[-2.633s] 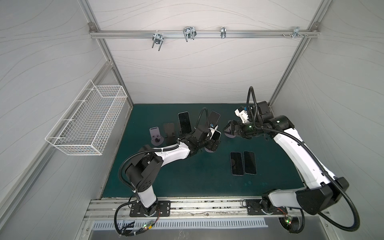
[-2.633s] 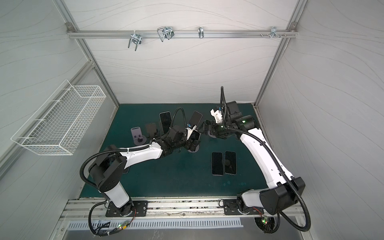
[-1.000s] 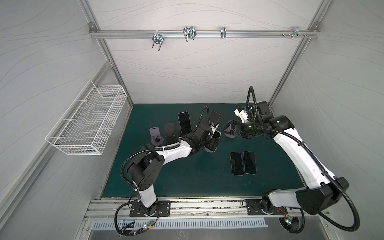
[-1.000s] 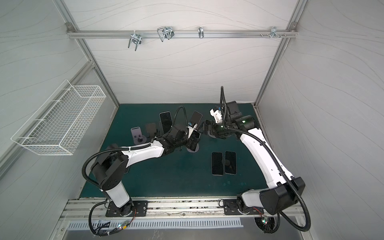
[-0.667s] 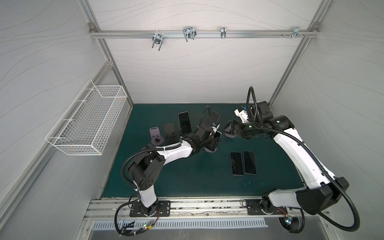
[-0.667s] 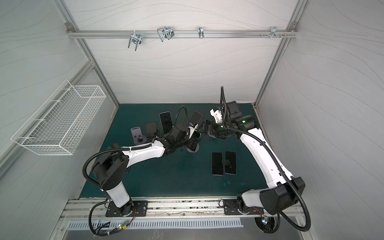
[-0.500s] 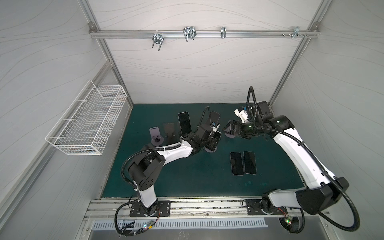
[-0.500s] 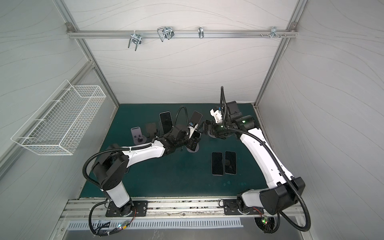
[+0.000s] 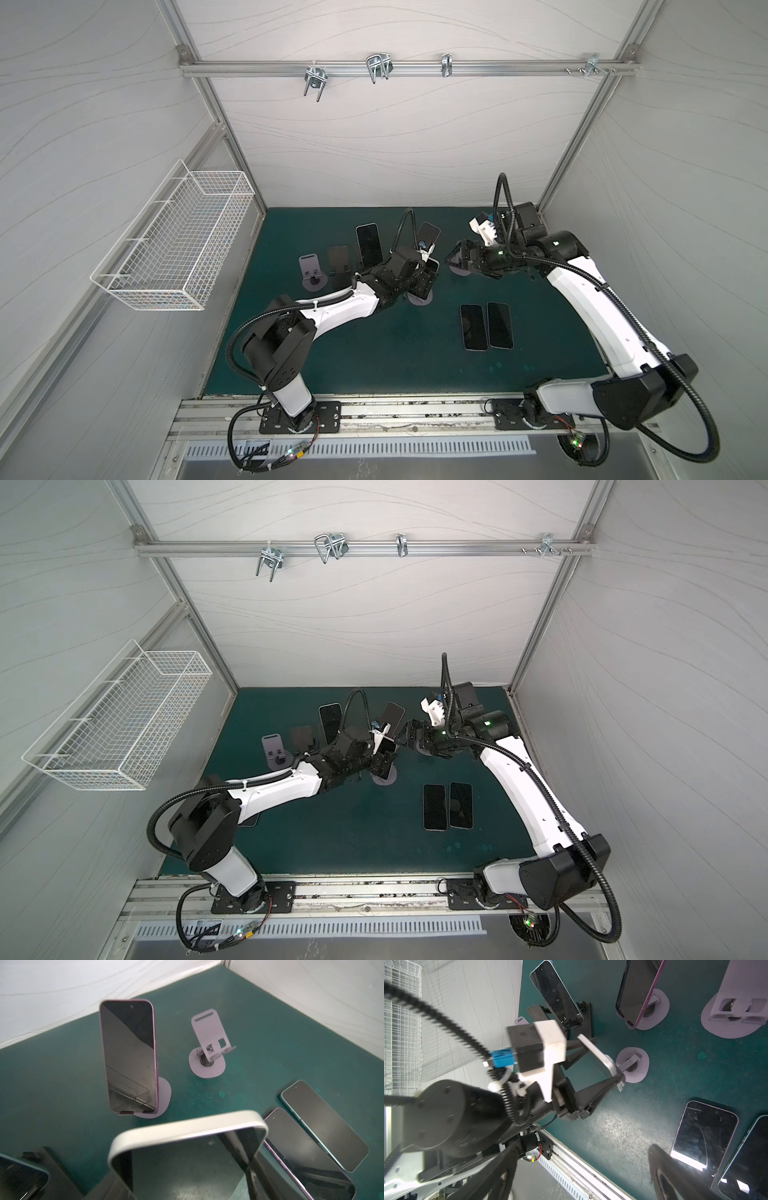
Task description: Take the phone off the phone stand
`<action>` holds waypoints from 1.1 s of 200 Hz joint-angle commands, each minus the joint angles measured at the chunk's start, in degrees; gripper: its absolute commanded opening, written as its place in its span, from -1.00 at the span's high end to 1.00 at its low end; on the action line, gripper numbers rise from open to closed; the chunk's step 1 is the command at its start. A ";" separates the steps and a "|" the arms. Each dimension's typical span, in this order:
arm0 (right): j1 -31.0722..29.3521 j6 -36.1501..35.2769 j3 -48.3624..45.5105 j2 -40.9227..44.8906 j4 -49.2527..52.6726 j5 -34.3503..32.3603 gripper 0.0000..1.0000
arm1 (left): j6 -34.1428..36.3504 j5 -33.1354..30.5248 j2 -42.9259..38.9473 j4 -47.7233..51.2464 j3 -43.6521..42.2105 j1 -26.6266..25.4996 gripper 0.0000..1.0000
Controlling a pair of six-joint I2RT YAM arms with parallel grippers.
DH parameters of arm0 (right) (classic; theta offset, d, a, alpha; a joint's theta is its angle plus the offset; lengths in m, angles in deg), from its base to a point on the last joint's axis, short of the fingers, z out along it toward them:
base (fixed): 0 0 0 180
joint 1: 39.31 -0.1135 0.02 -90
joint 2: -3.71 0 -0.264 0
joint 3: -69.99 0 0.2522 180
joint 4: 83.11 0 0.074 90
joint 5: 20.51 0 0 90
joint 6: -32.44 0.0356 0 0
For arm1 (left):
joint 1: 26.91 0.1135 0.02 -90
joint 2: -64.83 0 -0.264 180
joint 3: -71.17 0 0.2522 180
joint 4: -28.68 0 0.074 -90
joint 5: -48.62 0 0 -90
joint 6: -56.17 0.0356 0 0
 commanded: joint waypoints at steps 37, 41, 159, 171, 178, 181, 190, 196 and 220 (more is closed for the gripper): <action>-3.61 1.47 0.66 0.36 -1.06 -3.49 -0.91 | -2.79 -5.26 -7.42 -0.73 0.24 -0.26 -0.27; -3.91 1.63 0.74 0.30 -1.06 -3.68 -0.90 | -3.00 -5.86 -7.95 -0.12 0.21 -0.27 -0.27; -16.76 7.03 -1.39 -4.72 -9.89 -12.79 -0.81 | -11.55 -20.01 -35.06 31.75 -12.40 0.14 -0.26; -17.55 6.93 -0.27 -6.12 -9.51 -12.57 -0.80 | -12.57 -20.68 -36.65 35.82 -12.71 0.71 -0.26; -18.03 6.72 0.43 -6.87 -9.18 -12.41 -0.79 | -13.61 -20.68 -37.41 37.80 -12.85 1.23 -0.26; -18.25 6.69 0.68 -7.10 -9.15 -12.36 -0.79 | -14.06 -20.65 -37.68 38.50 -12.93 1.42 -0.25; -18.99 6.50 1.24 -7.82 -9.15 -12.29 -0.79 | -15.60 -20.59 -38.62 39.95 -13.37 2.08 -0.25; -19.37 6.40 1.64 -8.25 -9.28 -12.17 -0.78 | -16.67 -20.28 -39.25 40.60 -13.79 2.73 -0.24; -20.72 5.90 3.21 -10.11 -8.69 -11.49 -0.78 | -19.94 -17.68 -40.58 42.75 -14.61 6.75 -0.19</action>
